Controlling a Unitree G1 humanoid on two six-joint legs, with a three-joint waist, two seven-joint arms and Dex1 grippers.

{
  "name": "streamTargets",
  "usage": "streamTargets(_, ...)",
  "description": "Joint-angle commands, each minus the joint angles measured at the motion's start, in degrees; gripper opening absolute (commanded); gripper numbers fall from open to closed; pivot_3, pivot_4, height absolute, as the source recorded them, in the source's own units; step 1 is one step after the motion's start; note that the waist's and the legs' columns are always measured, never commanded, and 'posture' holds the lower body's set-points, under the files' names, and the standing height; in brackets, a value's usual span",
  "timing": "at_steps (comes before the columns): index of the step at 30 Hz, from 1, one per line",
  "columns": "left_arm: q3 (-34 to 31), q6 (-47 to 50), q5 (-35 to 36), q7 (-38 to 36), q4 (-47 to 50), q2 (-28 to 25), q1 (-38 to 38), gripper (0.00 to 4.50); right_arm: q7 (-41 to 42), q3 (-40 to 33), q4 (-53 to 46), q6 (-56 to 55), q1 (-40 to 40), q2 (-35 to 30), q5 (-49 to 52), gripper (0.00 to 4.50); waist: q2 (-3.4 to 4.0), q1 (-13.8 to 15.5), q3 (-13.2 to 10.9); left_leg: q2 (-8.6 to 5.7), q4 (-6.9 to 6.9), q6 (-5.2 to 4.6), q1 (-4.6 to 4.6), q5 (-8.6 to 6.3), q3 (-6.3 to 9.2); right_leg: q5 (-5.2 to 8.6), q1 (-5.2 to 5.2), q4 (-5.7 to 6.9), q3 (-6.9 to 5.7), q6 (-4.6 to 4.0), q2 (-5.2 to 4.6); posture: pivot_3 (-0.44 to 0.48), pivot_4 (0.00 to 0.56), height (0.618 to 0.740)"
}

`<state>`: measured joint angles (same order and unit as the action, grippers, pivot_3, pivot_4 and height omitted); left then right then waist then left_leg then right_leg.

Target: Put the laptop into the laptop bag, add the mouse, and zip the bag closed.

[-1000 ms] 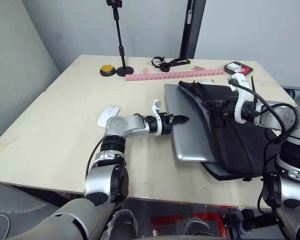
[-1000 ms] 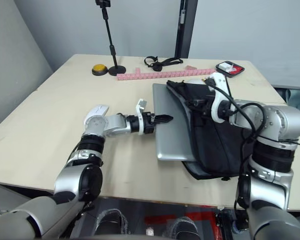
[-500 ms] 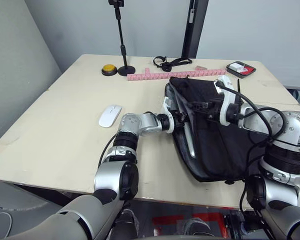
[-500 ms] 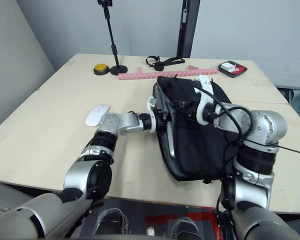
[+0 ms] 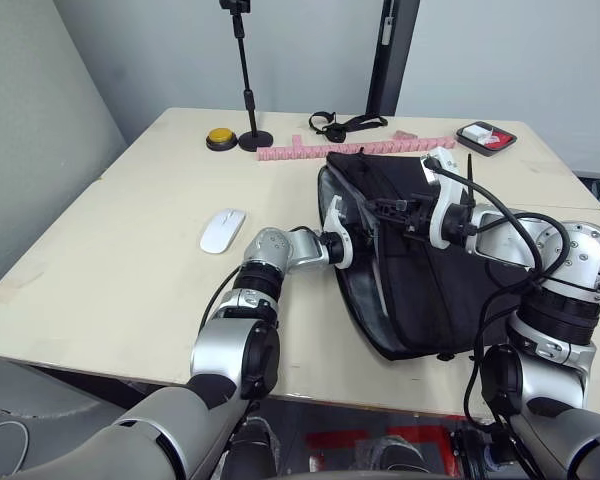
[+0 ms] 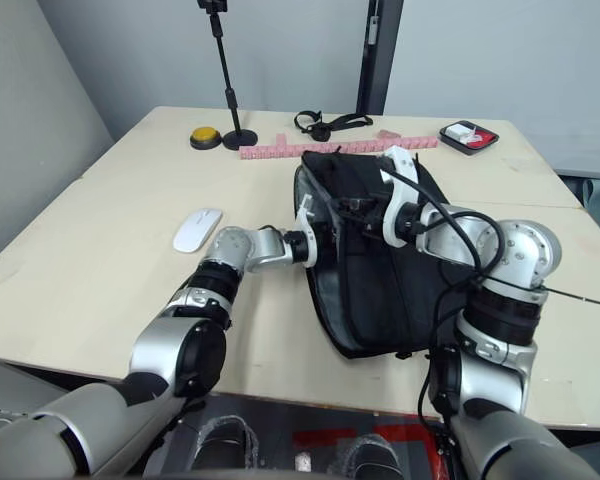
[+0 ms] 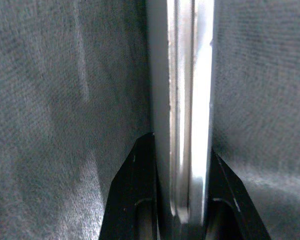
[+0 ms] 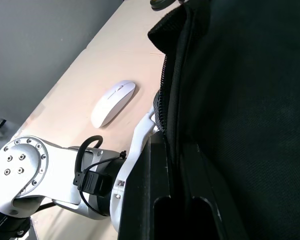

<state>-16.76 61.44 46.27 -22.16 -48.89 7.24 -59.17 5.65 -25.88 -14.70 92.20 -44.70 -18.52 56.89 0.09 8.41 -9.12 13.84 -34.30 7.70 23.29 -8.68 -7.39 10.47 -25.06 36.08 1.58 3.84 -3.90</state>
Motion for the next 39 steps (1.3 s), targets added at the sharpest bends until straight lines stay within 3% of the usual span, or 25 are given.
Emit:
streamTargets(1,1.19,1.77,1.54,-4.88,5.27,2.73,-3.19,1.32,0.38,0.08,-0.66,0.29,-1.86,-1.48,2.93,0.00,0.00,0.08,0.00,0.00,0.00,0.00,0.00,0.00,0.00,0.00,0.00,0.00,0.00,0.00,0.00,0.000,0.150,0.733)
streamTargets(7,2.80,6.54,0.34,-4.82,11.95,-3.30,-0.77,3.43,1.87,-0.27,1.45,0.29,-1.49,-5.83,1.12,0.00,0.02,-0.09,0.01,-0.03,-0.01,0.00,-0.04,0.01,0.00,-0.01,0.03,0.04,0.01,0.02,-0.03,0.000,0.150,0.733)
streamTargets(22,-4.09,25.66,5.07,-2.84,33.60,-19.56,6.54,3.43,8.52,3.33,6.89,-4.15,-2.31,-12.28,-4.37,0.00,0.05,0.06,0.03,-0.10,-0.07,0.00,-0.07,0.17,0.11,0.19,0.16,0.09,-0.05,-0.36,-0.10,0.000,0.150,0.733)
streamTargets(28,-2.98,21.71,9.57,-13.95,51.57,-33.31,14.29,3.43,14.90,12.49,4.94,-14.09,0.90,-14.45,-9.52,0.00,0.06,-0.80,0.04,-0.07,0.02,0.03,-0.07,0.18,0.11,0.24,0.09,0.10,-0.08,-0.43,-0.07,0.000,0.150,0.733)
streamTargets(33,-1.05,7.16,6.07,-27.81,59.91,-45.44,22.79,3.43,19.86,17.07,7.18,-21.95,4.18,-14.82,-13.30,0.00,0.07,-0.75,0.04,-0.08,0.02,0.04,-0.07,0.19,0.11,0.26,0.11,0.07,-0.12,-0.44,-0.11,0.000,0.150,0.733)
streamTargets(39,-6.45,-6.42,4.12,-39.76,62.64,-54.73,34.98,3.50,30.16,18.68,8.48,-25.16,5.31,-16.95,-11.70,1.92,0.08,-1.50,0.05,-0.06,0.06,0.04,-0.06,0.19,0.09,0.28,0.05,0.10,-0.11,-0.46,-0.09,0.000,0.150,0.733)
